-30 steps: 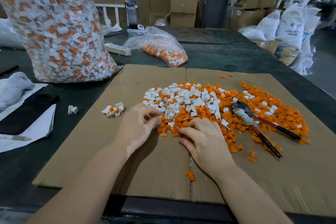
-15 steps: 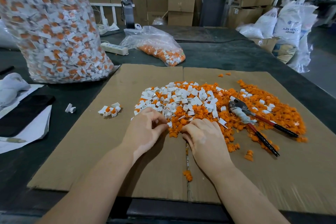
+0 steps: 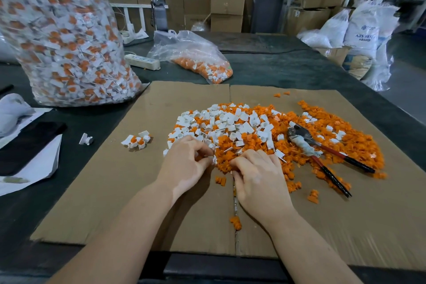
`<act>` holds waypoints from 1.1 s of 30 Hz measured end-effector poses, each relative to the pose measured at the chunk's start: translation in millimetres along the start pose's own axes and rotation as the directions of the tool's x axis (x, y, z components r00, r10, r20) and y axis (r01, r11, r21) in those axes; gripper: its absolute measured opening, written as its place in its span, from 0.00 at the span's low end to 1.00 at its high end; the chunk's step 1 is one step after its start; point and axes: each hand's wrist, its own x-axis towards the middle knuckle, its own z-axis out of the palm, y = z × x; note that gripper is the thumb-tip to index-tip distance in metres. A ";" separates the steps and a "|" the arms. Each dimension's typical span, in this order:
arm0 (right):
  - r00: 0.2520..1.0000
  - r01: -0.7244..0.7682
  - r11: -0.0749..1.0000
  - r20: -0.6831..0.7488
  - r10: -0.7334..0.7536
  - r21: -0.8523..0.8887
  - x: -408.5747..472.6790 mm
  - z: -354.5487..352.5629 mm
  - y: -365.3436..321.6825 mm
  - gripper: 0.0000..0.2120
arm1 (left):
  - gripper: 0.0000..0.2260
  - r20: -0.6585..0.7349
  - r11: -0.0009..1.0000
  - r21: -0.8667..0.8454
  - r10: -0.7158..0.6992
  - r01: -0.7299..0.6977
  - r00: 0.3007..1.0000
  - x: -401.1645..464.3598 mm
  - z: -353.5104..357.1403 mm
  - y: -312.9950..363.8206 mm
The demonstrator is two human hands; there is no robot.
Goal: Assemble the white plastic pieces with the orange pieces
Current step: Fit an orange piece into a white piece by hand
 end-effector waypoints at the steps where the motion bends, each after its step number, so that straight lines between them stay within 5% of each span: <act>1: 1.000 0.016 0.999 0.001 -0.016 0.029 -0.1 -0.4 -0.2 0.04 | 0.04 -0.005 1.000 -0.010 -0.006 0.006 1.000 -0.5 -0.9 -0.3; 7: 0.986 0.116 0.989 0.109 -0.127 0.097 -0.2 -3.5 -1.7 0.10 | 0.04 0.001 1.000 0.008 0.000 0.000 1.000 1.1 -1.8 -2.5; 11: 0.987 0.092 0.993 0.123 -0.101 0.078 1.2 -2.3 -2.7 0.06 | 0.10 0.059 0.991 0.126 0.032 -0.039 0.998 4.2 3.2 -0.8; 18: 0.999 -0.030 0.987 0.047 0.023 0.160 2.4 -4.1 -0.8 0.08 | 0.05 0.020 0.984 0.141 0.104 -0.105 0.994 0.9 3.0 -0.5; 24: 0.986 -0.155 0.956 -0.028 0.167 0.248 1.9 -5.3 1.5 0.06 | 0.10 -0.034 0.956 -0.294 0.010 -0.019 0.999 -4.1 4.0 12.5; 28: 0.978 -0.202 0.948 -0.010 0.210 0.246 1.1 -4.7 3.6 0.04 | 0.14 0.061 0.951 -0.310 0.023 -0.003 0.998 -6.7 10.9 20.1; 33: 0.972 -0.207 0.942 -0.051 0.228 0.266 1.0 -6.2 5.5 0.05 | 0.07 0.076 0.895 -0.440 -0.040 0.070 0.996 -11.1 16.4 27.5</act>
